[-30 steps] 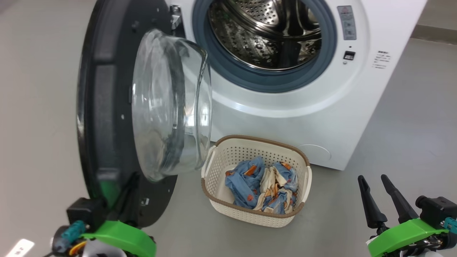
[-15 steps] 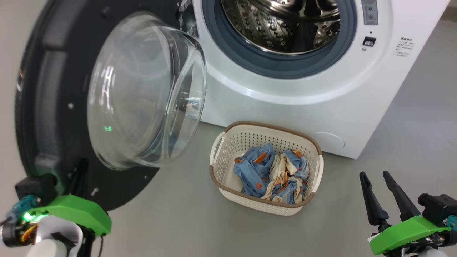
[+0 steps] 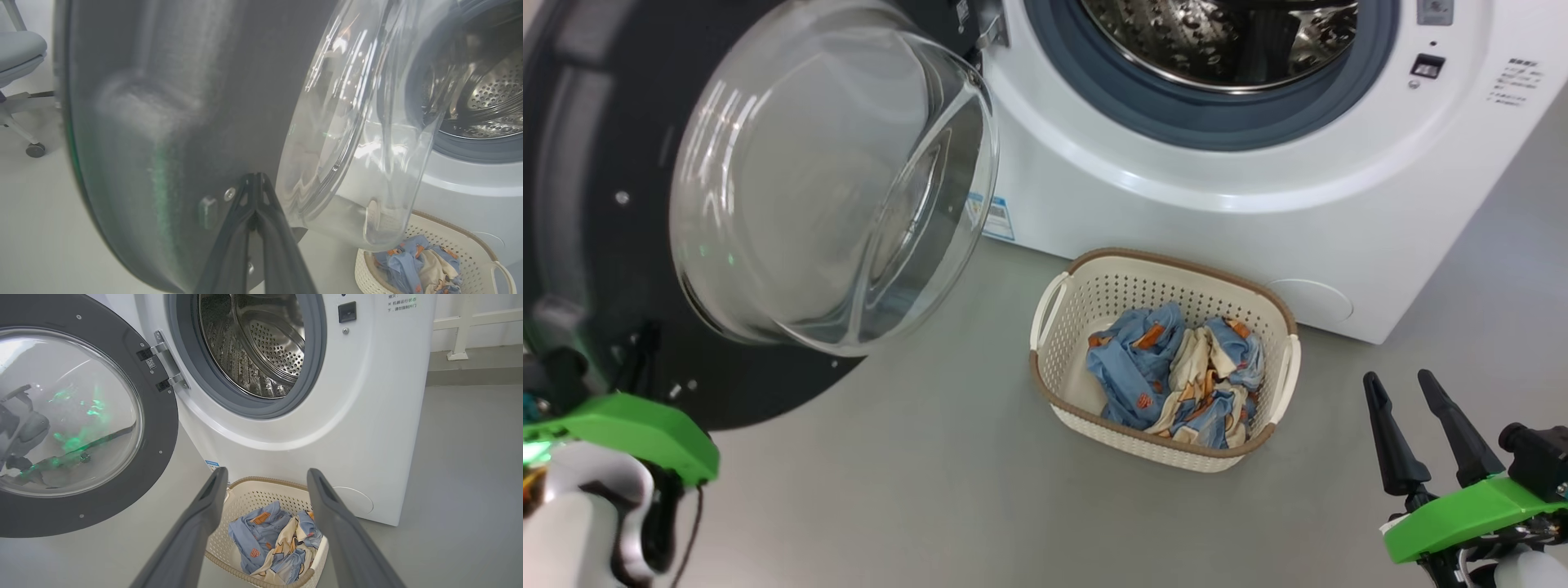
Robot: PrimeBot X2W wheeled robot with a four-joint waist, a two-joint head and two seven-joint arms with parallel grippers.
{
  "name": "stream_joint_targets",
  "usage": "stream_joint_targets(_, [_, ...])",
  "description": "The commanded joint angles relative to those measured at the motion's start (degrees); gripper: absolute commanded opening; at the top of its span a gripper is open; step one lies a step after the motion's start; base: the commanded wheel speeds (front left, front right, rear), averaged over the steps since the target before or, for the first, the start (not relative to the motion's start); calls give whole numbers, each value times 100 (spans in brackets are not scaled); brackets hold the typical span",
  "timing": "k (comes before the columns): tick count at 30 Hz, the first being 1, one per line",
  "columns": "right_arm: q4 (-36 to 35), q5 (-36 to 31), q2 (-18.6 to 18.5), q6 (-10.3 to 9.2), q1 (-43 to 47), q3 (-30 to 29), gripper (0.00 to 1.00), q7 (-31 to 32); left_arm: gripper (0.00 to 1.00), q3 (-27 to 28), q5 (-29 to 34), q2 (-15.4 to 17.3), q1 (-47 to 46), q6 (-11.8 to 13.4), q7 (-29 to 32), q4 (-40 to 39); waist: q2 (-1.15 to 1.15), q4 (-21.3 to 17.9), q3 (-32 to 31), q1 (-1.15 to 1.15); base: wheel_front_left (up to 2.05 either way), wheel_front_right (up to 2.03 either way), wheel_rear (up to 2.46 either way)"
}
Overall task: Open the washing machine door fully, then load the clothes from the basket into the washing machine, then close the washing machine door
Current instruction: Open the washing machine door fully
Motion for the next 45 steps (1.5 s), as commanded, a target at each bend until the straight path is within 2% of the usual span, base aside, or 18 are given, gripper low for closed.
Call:
stream_joint_targets(1, [-154, 32, -90, 8, -219, 141, 100, -68, 0, 336, -35, 415, -406, -5, -93, 31, 0, 61, 100, 0, 0, 0, 0])
stream_joint_targets(12, [-185, 73, -148, 8, -374, 198, 100, -68, 0, 122, 204, 785, -1150, -314, -158, 1001, 0, 83, 411, 0, 0, 0, 0])
stream_joint_targets(19, [-196, 101, -169, 8, -492, 216, 100, -68, 0, -24, 358, 953, -1636, -417, -173, 1604, 0, 72, 586, 0, 0, 0, 0])
stream_joint_targets(30, [-153, 128, -96, 8, -575, 298, 100, -68, 0, -186, 515, 1038, -2157, -453, -380, 2314, 0, 2, 614, 0, 0, 0, 0])
stream_joint_targets(45, [-61, 160, -54, 8, -447, 303, 100, -68, 0, -338, 491, 1032, -2232, -627, -569, 2899, 0, -21, 309, 0, 0, 0, 0])
